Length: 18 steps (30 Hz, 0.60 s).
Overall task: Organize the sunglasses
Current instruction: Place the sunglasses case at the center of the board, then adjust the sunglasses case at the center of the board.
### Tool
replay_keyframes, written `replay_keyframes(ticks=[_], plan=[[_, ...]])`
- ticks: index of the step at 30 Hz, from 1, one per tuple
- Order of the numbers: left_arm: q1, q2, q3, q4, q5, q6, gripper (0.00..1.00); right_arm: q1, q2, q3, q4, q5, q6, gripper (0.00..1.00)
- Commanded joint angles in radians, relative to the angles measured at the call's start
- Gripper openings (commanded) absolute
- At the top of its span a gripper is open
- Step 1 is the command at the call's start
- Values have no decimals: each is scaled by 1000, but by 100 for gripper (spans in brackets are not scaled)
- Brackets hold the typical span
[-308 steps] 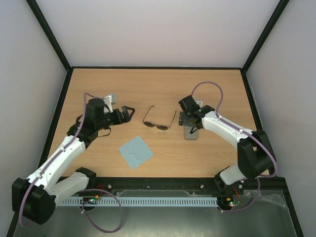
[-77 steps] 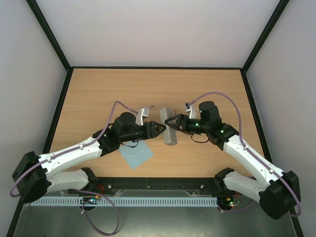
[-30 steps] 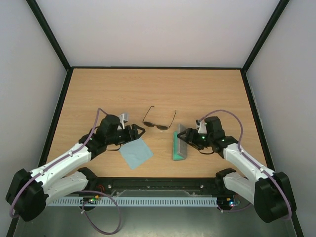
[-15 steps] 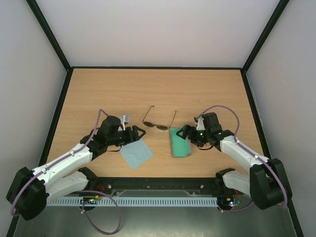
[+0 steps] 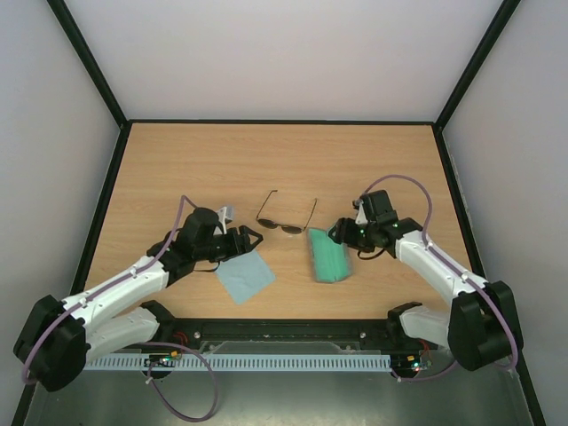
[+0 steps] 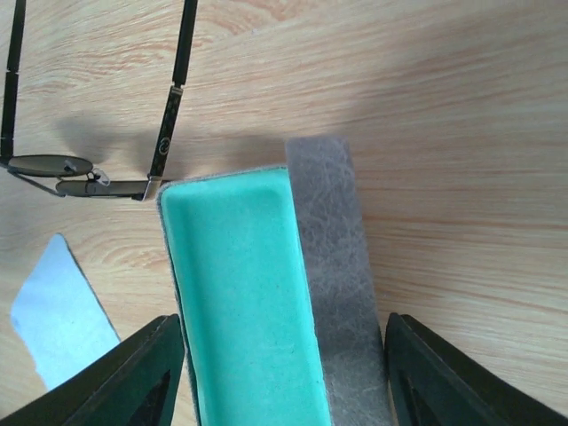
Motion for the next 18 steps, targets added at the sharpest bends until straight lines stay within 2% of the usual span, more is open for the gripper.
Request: replay_keyframes(ticks=[1,5,13,18], plan=[[4,16,6,18,14,10,74,39,47,84,-91,127,-22,63],[6,22,20,10,15,15,73,81,95,130,-99,181,-15,54],[12,10,36,-25,8,30,74,106,149,195,-129,267,-34,43],[14,12,34,-27,9,33,74,137,216,231,-169,335,-52,44]])
